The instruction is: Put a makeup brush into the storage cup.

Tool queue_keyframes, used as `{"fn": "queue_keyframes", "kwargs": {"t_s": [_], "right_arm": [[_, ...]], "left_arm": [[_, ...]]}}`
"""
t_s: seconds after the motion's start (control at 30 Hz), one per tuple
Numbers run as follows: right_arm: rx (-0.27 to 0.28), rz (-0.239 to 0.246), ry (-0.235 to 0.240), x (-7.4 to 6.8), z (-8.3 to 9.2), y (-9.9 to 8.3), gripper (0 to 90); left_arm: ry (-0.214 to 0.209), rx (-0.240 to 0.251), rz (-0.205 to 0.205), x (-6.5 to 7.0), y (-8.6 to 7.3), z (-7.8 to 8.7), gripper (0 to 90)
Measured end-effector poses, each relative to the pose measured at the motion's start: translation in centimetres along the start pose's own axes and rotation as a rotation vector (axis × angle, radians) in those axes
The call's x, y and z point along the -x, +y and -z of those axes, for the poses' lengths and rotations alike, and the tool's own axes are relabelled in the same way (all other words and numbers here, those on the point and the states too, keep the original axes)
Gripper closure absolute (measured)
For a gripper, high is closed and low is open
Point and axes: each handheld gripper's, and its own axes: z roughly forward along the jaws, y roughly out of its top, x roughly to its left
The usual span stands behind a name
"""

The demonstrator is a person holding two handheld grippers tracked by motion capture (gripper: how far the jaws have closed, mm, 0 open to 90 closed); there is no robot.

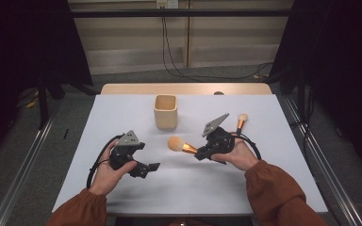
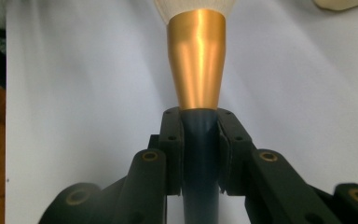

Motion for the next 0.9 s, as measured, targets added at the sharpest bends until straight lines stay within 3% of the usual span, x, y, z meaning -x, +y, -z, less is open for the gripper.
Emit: {"fn": "queue_keyframes", "kwargs": {"t_s": [0.47, 0.9], "right_arm": [[0.154, -0.063, -0.026, -0.2, -0.1, -1.0, 75.1], [0.258, -0.070, -0.035, -0.4, -0.4, -1.3, 75.1]], "left_arm": [[0.021, 0.018, 0.010, 0.1, -0.1, -0.1, 3.8], [0.020, 0.049, 0.013, 0.5, 0.0, -0.2, 3.7]]}}
